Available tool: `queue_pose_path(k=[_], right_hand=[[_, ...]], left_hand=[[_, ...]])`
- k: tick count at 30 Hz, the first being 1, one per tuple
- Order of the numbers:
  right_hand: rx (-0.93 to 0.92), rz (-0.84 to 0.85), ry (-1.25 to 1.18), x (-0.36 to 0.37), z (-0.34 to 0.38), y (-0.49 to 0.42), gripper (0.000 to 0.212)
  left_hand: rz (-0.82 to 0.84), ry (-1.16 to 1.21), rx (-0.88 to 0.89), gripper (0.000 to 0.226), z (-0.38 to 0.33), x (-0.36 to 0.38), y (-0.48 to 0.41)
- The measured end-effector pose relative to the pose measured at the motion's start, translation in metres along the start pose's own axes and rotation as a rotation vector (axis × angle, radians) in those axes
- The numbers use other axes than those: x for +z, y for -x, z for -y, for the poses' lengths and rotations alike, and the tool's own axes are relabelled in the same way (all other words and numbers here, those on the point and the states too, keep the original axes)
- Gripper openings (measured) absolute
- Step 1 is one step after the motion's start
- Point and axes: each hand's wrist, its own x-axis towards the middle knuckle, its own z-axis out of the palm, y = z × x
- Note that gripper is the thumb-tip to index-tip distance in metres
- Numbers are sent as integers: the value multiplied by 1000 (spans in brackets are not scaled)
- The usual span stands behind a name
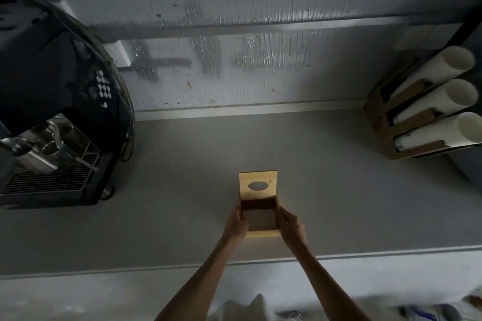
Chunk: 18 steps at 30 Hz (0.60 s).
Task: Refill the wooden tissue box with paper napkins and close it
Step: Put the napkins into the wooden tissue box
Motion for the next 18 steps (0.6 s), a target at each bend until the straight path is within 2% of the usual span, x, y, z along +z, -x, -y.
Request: queue_pose_path(k=[4,9,14,18], right_hand=[[60,27,72,3,17,-3,34],[256,109,201,7,26,-14,45],[302,64,308,9,30,-12,34],[313,53,319,10,27,-12,30]], left_hand=[[-117,-58,-42,32,3,8,-12],[-182,-172,-100,24,3,10,-13],[-201,-329,-38,29,-4,10,-5],[-204,-349,-18,27,-5,9,-4]])
